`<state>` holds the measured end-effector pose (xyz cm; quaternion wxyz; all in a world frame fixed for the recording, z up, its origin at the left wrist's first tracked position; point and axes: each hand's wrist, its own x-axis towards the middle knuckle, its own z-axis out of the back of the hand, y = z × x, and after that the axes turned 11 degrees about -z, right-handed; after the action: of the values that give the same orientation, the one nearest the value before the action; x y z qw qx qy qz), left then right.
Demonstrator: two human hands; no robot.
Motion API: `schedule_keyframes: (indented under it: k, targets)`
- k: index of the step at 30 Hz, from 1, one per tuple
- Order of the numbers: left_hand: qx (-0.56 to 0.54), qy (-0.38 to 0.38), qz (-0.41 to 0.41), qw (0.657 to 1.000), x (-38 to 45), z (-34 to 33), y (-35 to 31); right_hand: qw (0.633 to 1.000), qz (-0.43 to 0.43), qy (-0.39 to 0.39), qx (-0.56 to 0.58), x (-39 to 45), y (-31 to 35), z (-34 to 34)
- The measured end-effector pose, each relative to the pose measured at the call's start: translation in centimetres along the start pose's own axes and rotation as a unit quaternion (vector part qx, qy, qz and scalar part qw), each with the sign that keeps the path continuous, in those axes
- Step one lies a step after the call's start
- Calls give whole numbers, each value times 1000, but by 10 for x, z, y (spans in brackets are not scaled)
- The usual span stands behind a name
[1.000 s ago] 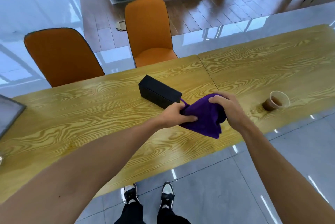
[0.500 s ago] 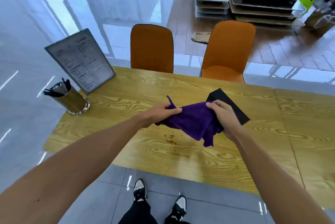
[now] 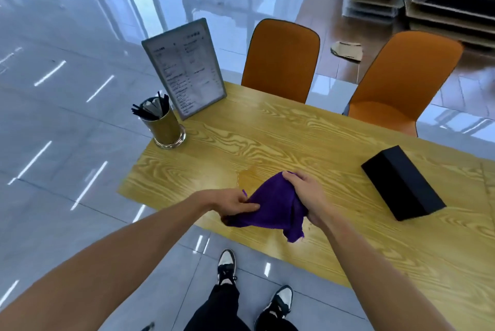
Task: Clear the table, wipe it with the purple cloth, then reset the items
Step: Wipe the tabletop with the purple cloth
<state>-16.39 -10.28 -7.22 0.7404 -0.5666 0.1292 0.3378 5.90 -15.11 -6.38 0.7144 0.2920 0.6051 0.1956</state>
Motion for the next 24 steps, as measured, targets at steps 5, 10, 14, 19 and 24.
schedule_keyframes:
  k: [5,10,14,19,24]
  targets:
    - [-19,-66,-52,996,-7,16,34,998,-44,-14,-53,15,-8,-16]
    - [-135,-92,-51,985,-6,25,48,992,-82,9,-94,22,-23,-15]
    - [-85,-153,-11,985,7,22,64,992,-64,-67,-87,30,-40,-25]
    - [44,-228,34,972,24,4,89,958,-34,-188,-215,44,-78,-42]
    - [229,-235,38,944,34,-18,104,807,93,-253,-525,48,-119,-62]
